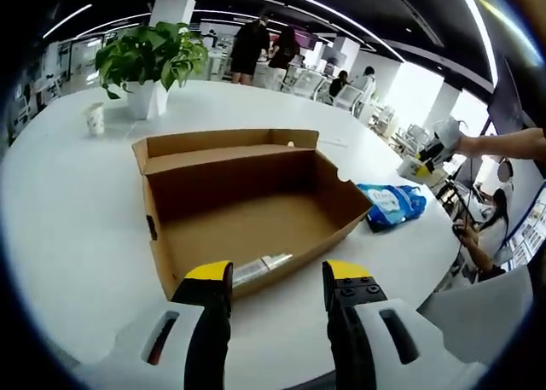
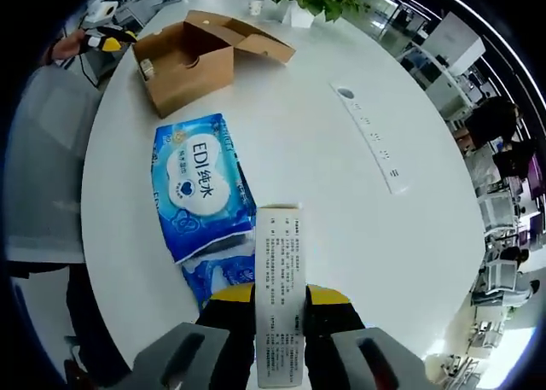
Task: Operate the shoe box by opening the lid, removing the specified soft item, and placing it in the target area until the item is outside and the box remains undamaged.
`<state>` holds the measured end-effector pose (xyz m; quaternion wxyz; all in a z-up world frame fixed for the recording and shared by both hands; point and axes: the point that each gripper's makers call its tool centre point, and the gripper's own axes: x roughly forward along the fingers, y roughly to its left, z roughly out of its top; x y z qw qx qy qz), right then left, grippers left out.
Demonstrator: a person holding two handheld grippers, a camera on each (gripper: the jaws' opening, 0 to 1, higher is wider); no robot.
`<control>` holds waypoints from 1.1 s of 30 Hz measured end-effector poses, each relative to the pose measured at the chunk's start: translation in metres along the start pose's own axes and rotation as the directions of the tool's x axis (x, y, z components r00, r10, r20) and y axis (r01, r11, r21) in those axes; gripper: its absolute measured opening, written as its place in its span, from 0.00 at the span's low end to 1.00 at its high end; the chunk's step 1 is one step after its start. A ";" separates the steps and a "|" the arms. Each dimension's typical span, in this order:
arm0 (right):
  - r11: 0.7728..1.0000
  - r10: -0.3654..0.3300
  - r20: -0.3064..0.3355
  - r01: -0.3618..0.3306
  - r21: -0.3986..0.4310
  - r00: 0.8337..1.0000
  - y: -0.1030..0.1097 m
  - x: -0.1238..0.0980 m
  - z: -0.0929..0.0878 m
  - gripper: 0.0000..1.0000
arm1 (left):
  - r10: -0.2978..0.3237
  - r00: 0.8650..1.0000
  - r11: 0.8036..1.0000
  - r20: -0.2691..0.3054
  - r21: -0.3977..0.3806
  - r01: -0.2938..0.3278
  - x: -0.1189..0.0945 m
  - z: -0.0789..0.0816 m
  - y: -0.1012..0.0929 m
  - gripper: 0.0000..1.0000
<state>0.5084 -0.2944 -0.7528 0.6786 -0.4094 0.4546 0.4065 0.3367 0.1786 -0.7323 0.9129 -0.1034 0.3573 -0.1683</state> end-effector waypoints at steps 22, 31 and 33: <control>0.996 0.010 -0.043 -0.013 -0.086 0.999 -0.010 0.034 0.001 0.17 | 0.014 1.000 1.000 -0.008 -0.008 -0.014 0.002 -0.003 0.003 0.43; 0.991 0.018 -0.067 -0.027 -0.128 0.998 -0.010 0.048 0.000 0.17 | 0.020 1.000 1.000 -0.005 -0.016 -0.020 0.000 -0.003 0.005 0.43; 0.989 0.020 -0.078 -0.031 -0.144 0.997 -0.008 0.050 -0.002 0.17 | 0.021 1.000 1.000 -0.007 -0.015 -0.021 0.000 -0.004 0.005 0.43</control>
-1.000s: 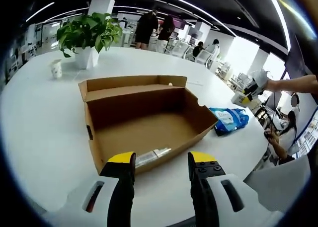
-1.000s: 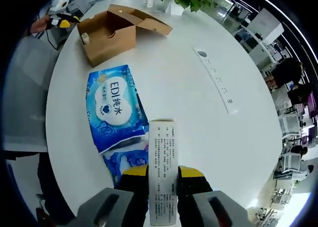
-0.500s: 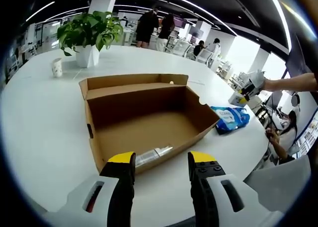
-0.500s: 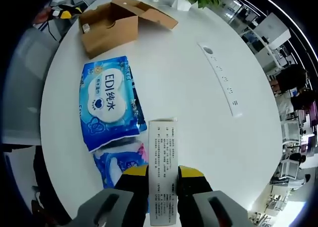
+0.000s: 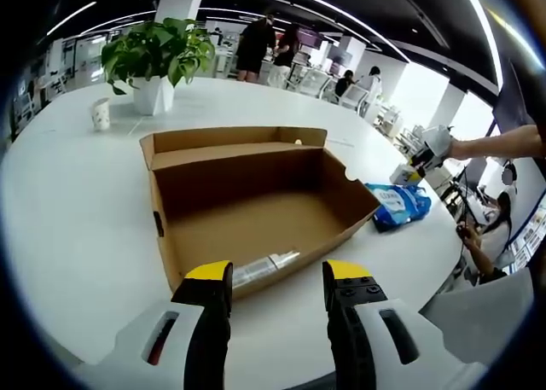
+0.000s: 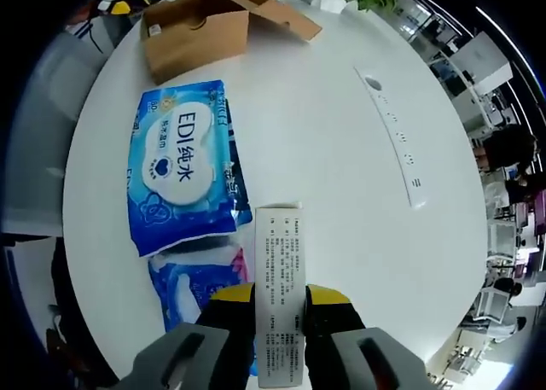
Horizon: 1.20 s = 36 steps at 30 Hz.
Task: Operate the shoe box by opening the lid, removing the specified soft item, and placing it in the target area until the item is outside and the box remains undamaged.
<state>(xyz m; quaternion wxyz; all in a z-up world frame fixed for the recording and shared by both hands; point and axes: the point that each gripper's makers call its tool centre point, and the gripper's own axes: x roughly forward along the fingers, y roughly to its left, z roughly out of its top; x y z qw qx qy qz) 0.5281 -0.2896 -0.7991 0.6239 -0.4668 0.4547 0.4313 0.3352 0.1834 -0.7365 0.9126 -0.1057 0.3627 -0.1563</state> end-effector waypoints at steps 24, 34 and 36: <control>0.994 0.019 -0.058 -0.025 -0.107 0.998 0.006 0.013 -0.006 0.17 | 0.007 1.000 1.000 0.000 -0.005 -0.007 0.001 0.000 0.001 0.43; 0.985 0.022 -0.085 -0.036 -0.170 0.996 0.007 0.019 -0.012 0.17 | 0.010 1.000 1.000 0.002 -0.008 -0.010 0.001 0.001 0.003 0.43; 0.984 0.023 -0.088 -0.038 -0.176 0.996 0.007 0.019 -0.012 0.17 | 0.010 1.000 1.000 0.004 -0.008 -0.010 0.001 0.001 0.004 0.43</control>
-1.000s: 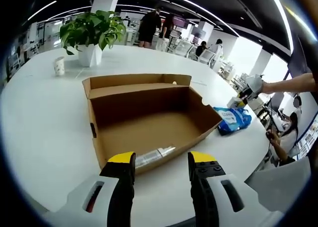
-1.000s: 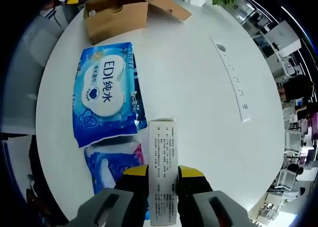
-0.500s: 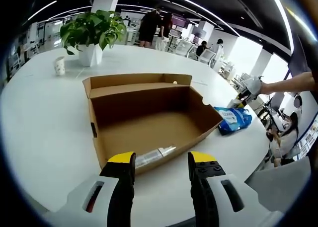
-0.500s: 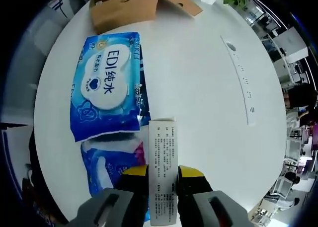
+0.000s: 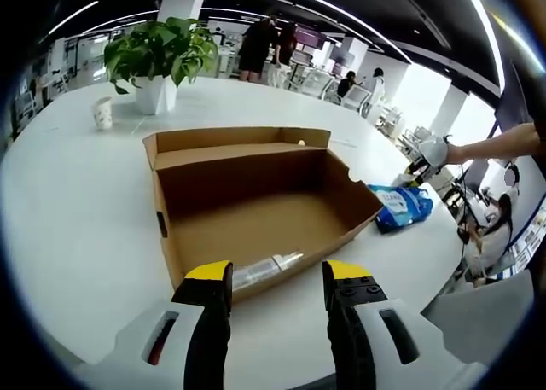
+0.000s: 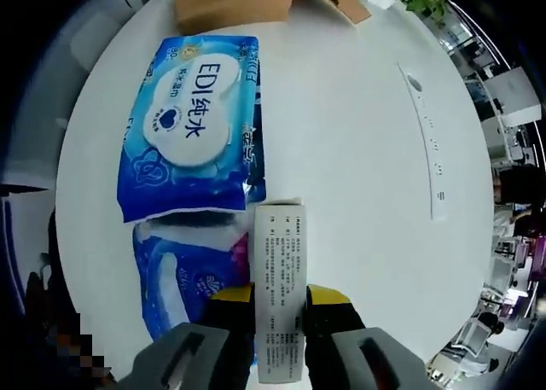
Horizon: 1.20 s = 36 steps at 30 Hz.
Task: Operate the shoe box by opening the lid, removing the specified soft item, and placing it in the target area until the item is outside and the box remains undamaged.
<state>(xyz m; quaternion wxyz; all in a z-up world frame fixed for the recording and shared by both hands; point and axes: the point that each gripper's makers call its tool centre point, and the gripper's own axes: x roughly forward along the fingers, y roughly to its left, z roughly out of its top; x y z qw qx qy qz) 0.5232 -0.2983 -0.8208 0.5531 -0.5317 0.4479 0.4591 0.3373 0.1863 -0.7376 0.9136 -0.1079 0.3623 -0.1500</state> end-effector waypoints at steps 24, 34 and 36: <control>0.999 0.031 -0.051 -0.031 -0.010 0.998 -0.004 0.014 -0.016 0.18 | 0.006 1.000 1.000 0.003 -0.006 -0.006 0.000 0.001 0.002 0.43; 0.999 0.014 -0.049 -0.012 0.048 0.999 -0.011 0.009 -0.020 0.22 | 0.003 1.000 1.000 0.005 -0.003 -0.003 -0.001 0.002 0.000 0.43; 0.999 0.007 -0.050 -0.005 0.046 0.999 -0.008 0.004 -0.020 0.22 | 0.001 1.000 1.000 0.006 -0.003 -0.001 0.000 0.002 -0.001 0.43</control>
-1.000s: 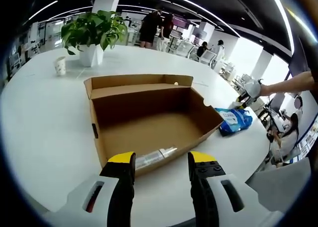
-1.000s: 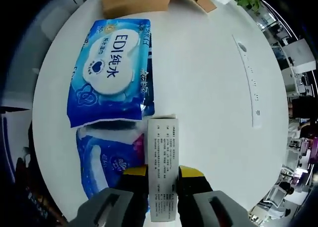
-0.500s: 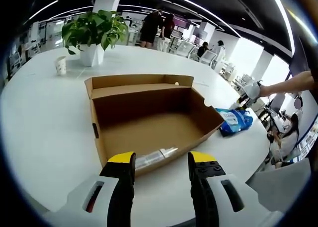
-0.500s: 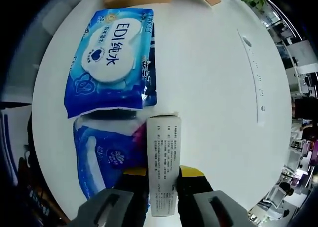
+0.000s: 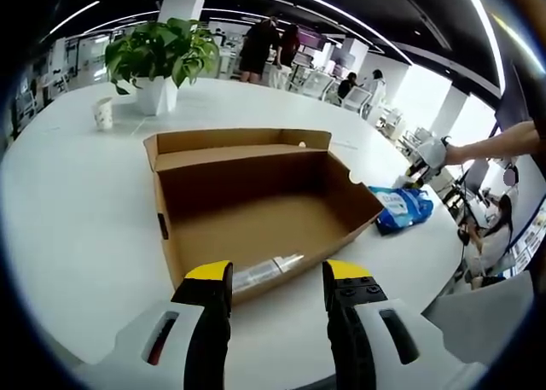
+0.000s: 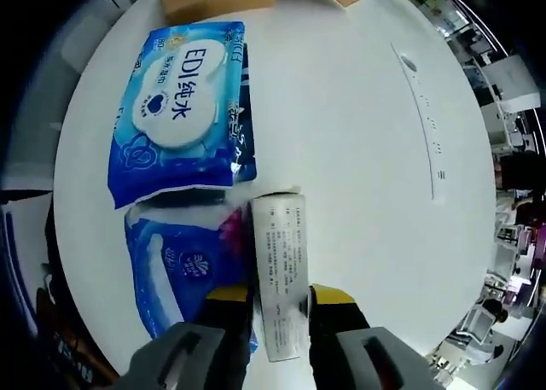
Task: Operate the shoe box by opening the lid, removing the specified soft item, and placing it in the target area until the item is outside and the box remains undamaged.
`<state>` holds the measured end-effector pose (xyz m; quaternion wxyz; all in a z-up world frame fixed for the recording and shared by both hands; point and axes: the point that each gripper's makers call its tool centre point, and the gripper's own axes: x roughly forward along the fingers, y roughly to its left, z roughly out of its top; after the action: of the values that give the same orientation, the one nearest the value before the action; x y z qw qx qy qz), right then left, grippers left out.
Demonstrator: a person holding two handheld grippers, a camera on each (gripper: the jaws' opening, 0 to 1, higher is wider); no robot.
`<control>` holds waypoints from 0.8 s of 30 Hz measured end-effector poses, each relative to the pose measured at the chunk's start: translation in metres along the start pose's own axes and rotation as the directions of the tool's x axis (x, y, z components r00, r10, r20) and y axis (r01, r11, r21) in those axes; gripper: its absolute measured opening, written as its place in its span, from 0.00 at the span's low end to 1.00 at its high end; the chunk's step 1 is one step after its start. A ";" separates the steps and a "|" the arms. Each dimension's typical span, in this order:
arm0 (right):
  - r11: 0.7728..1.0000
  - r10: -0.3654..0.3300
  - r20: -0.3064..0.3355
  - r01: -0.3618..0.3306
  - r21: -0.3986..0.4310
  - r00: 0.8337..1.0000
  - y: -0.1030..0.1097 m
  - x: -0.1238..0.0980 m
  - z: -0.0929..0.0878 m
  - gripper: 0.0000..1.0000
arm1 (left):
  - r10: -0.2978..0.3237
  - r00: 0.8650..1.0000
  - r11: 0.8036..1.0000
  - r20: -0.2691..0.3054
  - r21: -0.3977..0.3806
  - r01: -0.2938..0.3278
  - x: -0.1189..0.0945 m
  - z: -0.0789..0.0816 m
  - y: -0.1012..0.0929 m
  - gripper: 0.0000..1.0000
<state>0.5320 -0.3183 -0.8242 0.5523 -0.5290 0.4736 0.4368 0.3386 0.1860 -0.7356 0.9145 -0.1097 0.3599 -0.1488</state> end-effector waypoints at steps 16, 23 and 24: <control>0.989 -0.068 0.055 0.060 0.135 0.996 0.000 -0.043 -0.004 0.25 | -0.025 1.000 1.000 0.010 0.013 0.025 -0.001 0.004 -0.008 0.43; 0.970 -0.097 0.109 0.069 0.234 0.989 0.004 -0.055 0.004 0.26 | -0.039 0.999 0.999 0.017 0.019 0.039 -0.001 0.006 -0.010 0.43; 0.963 -0.097 0.125 0.061 0.261 0.987 0.006 -0.058 0.006 0.27 | -0.039 0.999 0.999 0.017 0.019 0.039 -0.001 0.006 -0.010 0.42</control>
<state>0.5163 -0.3106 -0.7678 0.6642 -0.4405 0.4658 0.3845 0.3399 0.1773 -0.7276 0.9156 -0.1094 0.3481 -0.1690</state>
